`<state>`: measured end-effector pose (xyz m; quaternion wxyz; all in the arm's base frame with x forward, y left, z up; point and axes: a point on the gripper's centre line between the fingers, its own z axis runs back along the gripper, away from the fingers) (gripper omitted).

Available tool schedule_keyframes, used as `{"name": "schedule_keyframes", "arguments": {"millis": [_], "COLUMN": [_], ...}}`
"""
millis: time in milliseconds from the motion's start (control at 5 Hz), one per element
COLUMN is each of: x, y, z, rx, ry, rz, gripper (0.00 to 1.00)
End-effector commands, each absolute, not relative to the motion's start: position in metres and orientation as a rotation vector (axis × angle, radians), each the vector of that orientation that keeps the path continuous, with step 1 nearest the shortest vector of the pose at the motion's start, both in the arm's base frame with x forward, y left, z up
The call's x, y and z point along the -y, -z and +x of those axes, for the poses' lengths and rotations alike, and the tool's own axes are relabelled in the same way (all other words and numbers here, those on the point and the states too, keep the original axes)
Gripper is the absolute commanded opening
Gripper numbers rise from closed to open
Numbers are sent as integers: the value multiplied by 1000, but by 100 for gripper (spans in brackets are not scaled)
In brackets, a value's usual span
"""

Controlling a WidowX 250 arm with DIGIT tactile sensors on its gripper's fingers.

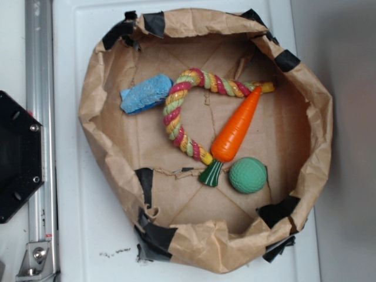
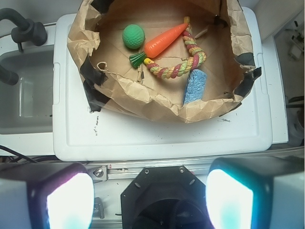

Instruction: Grab the blue sponge.

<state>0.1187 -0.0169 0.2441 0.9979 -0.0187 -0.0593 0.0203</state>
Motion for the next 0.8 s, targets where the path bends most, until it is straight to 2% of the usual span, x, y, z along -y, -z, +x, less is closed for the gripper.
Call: {"name": "schedule_keyframes", "arguments": {"millis": [0, 200, 400, 600], "x": [17, -24, -48, -54], "y": [-244, -218, -176, -132], "z": [119, 169, 219, 242], "rx": [119, 216, 293, 235], "ry": [-41, -108, -131, -107], "rz": [-37, 206, 247, 230], "gripper": [100, 100, 100, 100]}}
